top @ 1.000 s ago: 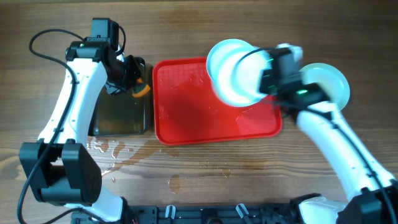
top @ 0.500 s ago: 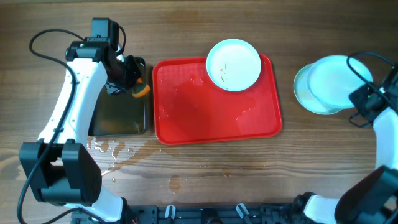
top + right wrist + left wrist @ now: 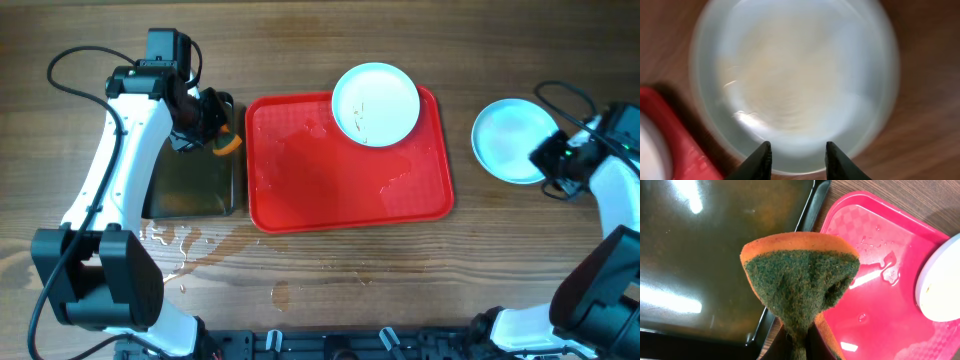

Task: Clean dirty plates on tray and stack at the side
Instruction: 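Carry second plate right and stack it on the first plate, then move right gripper back and grasp rim of the last plate on tray, then scrub the held third plate with the sponge in the left gripper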

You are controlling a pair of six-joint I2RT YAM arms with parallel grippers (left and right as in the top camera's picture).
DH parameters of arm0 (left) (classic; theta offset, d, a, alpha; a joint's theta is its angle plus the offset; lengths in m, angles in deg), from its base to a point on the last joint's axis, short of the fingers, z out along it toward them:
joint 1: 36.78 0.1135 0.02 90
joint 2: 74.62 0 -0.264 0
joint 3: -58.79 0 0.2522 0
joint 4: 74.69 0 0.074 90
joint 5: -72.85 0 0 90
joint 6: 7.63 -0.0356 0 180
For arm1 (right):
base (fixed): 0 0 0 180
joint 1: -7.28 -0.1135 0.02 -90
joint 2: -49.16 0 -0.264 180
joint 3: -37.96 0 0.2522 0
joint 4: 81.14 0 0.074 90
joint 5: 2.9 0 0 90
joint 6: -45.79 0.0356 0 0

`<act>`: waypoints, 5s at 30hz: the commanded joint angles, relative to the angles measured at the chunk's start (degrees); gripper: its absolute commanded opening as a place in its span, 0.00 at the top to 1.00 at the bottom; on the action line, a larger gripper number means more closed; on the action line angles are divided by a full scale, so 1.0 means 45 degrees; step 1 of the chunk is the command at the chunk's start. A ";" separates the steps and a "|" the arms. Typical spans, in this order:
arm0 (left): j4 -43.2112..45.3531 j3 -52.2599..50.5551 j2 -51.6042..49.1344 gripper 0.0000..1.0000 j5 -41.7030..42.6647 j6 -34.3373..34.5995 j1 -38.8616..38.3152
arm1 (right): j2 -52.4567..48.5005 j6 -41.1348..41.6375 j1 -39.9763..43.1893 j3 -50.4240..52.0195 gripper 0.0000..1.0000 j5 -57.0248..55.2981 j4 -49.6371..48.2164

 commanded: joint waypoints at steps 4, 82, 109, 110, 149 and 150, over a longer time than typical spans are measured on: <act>0.0044 0.0068 0.0029 0.96 -0.0117 -0.0238 0.0049 | -0.0131 0.0058 -0.4386 -0.1200 0.55 0.0457 -0.0738; 0.0350 -0.0015 0.0005 0.96 -0.0068 -0.0243 -0.0194 | -0.5289 0.2531 -1.0185 -0.3215 0.94 0.0476 0.0418; 0.5338 -0.2681 -0.2739 0.96 0.1593 -0.2846 -0.3823 | -0.5411 0.1428 -1.0292 -0.3206 0.96 0.1438 0.0243; 0.4983 -0.2681 -0.2739 0.96 0.2098 -0.2701 -0.3823 | -0.5411 0.1433 -1.0292 -0.3206 0.96 0.1438 0.0243; 0.5115 -0.2681 -0.3497 0.96 0.4347 -0.0214 -0.4551 | -0.5406 0.1239 -1.0292 -0.3206 0.96 0.1481 0.0287; 0.5357 -0.2681 -0.3517 0.96 0.3594 0.0058 -0.4537 | -0.5411 0.1234 -1.0292 -0.3206 0.96 0.1481 0.0296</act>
